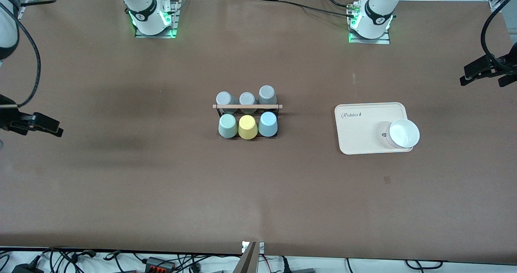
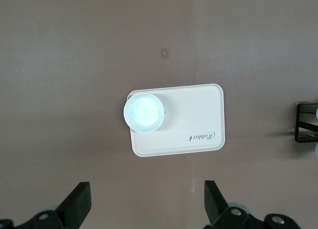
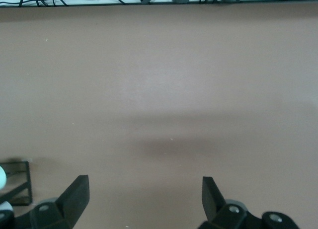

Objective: Hang scattered cups on rack with three cups

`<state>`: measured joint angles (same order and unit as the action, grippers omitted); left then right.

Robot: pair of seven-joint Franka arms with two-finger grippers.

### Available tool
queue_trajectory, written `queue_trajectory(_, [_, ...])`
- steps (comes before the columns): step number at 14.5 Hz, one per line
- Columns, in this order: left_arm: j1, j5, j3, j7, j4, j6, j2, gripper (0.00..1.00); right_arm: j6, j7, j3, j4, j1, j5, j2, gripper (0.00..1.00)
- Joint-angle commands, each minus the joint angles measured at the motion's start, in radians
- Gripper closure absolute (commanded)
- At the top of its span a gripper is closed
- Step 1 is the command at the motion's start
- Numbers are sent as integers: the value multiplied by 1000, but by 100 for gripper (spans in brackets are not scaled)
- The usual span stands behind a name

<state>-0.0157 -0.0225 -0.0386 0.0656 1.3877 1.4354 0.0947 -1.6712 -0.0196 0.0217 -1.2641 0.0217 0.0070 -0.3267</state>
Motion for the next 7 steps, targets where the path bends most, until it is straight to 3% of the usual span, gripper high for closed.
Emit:
queue_trajectory(1, [-4, -4, -1, 28, 33, 13, -30, 0, -33, -28, -19, -114, 10, -27, 83, 0])
queue_trajectory(7, [-4, -4, -1, 28, 34, 13, -29, 0, -134, -28, -20, -452, 12, -24, 299, 0])
